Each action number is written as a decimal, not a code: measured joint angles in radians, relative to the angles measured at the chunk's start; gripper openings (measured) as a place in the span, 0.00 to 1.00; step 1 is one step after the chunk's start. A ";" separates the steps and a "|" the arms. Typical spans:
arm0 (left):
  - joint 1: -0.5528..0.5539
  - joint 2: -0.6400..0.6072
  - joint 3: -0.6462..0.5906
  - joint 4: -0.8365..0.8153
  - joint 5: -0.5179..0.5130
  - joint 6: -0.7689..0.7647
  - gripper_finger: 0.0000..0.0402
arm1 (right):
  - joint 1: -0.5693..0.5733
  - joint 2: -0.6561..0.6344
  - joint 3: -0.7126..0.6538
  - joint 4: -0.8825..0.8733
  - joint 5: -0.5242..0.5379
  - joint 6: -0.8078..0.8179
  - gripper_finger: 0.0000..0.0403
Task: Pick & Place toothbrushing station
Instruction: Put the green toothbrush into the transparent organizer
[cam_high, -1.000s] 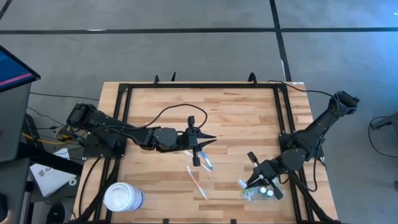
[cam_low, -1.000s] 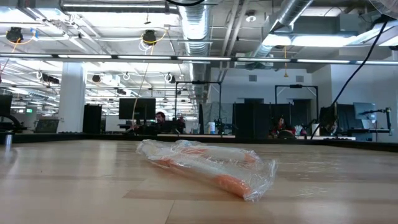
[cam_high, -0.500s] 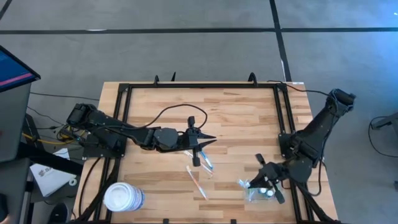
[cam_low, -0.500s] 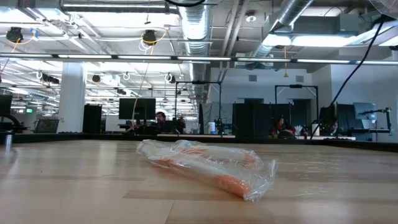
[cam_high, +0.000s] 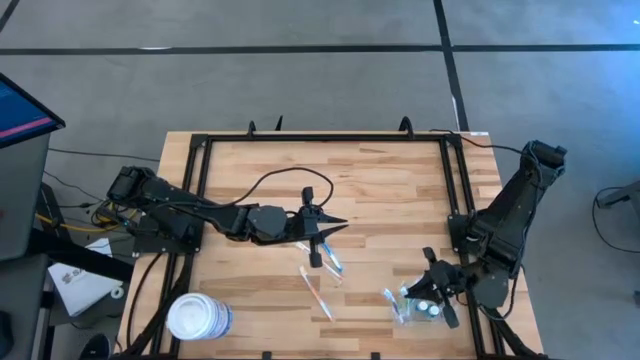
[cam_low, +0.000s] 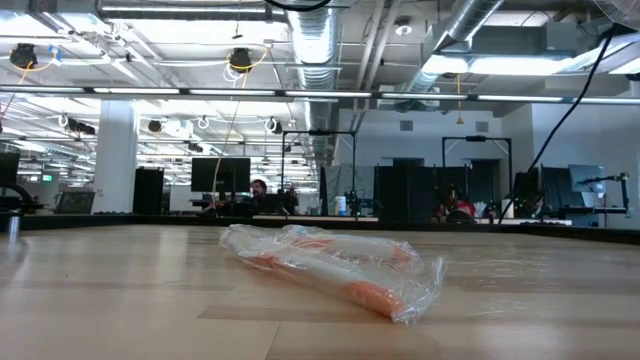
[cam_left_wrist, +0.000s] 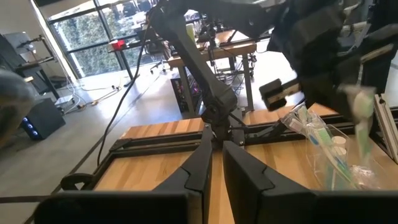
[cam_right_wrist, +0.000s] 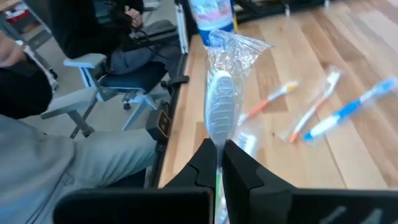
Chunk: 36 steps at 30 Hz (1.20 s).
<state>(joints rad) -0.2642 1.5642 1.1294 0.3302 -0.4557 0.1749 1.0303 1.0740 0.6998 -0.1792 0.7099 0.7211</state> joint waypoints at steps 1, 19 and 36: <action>0.000 0.000 0.000 0.000 0.000 0.000 0.08 | 0.000 0.000 -0.012 -0.001 0.004 0.020 0.00; 0.000 0.000 0.000 -0.006 0.000 0.000 0.08 | 0.084 0.001 -0.150 0.153 0.103 0.093 0.00; 0.002 0.000 0.000 -0.010 0.000 0.000 0.08 | 0.109 0.054 -0.215 0.295 0.129 0.113 0.01</action>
<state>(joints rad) -0.2626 1.5642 1.1294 0.3204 -0.4557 0.1749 1.1389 1.1281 0.4843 0.1158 0.8388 0.8345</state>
